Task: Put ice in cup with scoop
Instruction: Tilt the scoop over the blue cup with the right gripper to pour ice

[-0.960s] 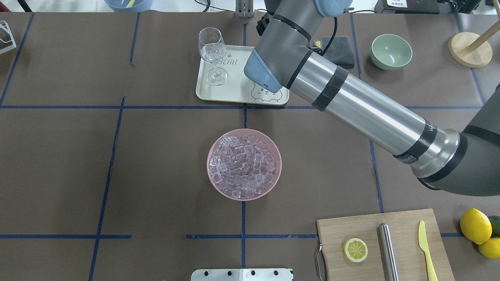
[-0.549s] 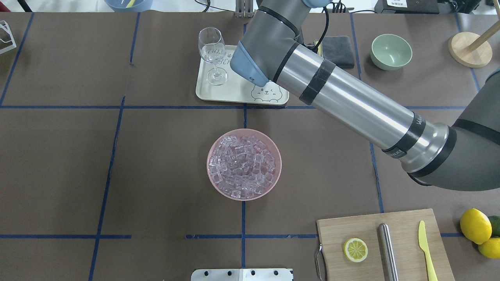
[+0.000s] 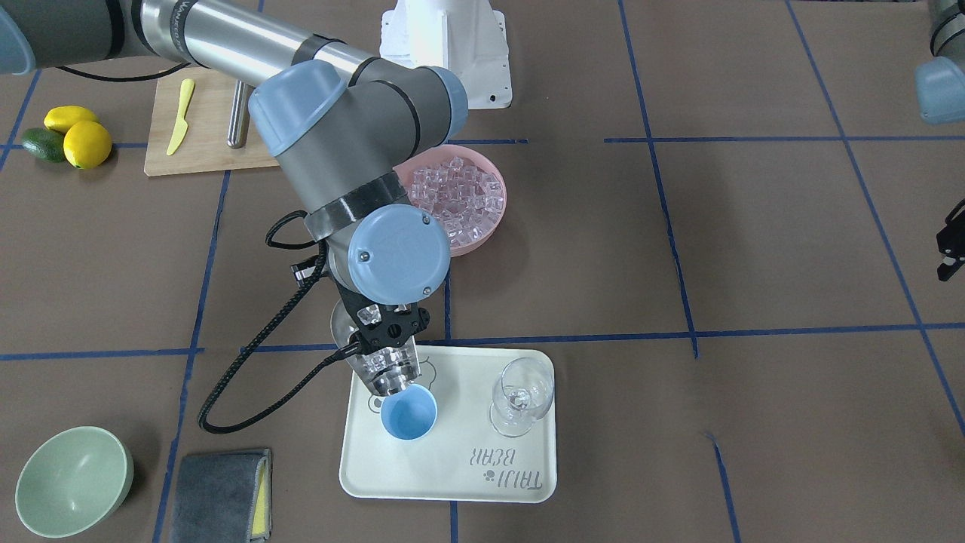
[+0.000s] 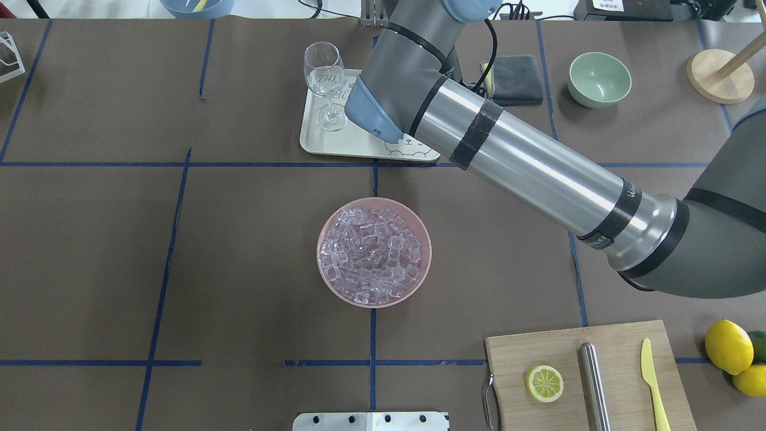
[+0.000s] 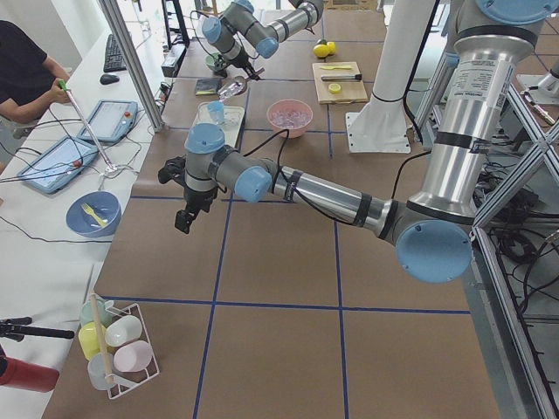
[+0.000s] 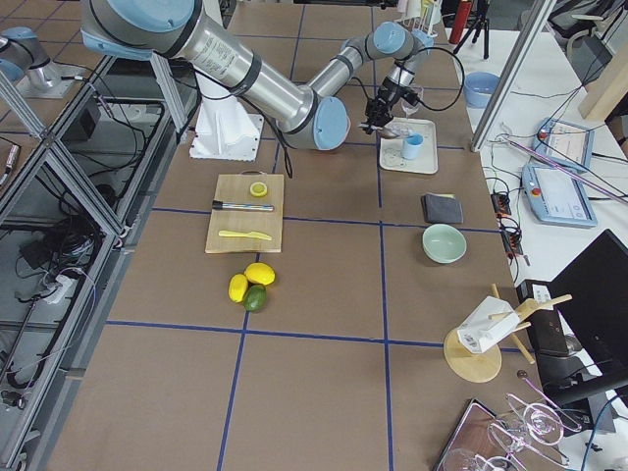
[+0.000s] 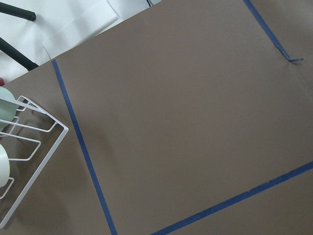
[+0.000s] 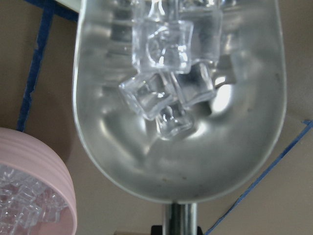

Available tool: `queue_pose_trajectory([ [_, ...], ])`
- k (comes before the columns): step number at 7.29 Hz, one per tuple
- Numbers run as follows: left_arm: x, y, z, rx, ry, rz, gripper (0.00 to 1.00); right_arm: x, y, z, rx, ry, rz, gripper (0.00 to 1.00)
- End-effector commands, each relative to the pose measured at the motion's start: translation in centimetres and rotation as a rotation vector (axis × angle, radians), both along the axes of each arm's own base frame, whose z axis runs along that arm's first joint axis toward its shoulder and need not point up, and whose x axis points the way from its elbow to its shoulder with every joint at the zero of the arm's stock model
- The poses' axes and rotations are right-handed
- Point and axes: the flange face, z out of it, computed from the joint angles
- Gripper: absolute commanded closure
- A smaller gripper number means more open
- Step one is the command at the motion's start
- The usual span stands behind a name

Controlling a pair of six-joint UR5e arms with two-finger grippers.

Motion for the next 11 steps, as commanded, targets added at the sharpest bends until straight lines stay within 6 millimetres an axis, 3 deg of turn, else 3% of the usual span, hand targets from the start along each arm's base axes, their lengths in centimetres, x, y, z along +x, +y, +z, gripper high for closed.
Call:
queue_pose_trajectory([
  [1, 0.0, 0.0, 0.0, 0.003, 0.0, 0.0, 0.0, 0.0, 0.3, 0.2, -0.034, 0.013, 0.001, 1.0],
  [4, 0.0, 0.0, 0.1, 0.002, -0.001, 0.001, 0.0, -0.6, -0.3, -1.4, -0.055, 0.033, 0.001, 1.0],
  [8, 0.0, 0.0, 0.1, 0.002, -0.001, 0.001, 0.0, -0.7, -0.2, -0.9, -0.116, 0.036, 0.01, 1.0],
  [11, -0.1, 0.3, 0.5, -0.004, -0.002, 0.001, 0.0, -1.0, -0.5, -2.1, -0.141, 0.043, 0.013, 1.0],
])
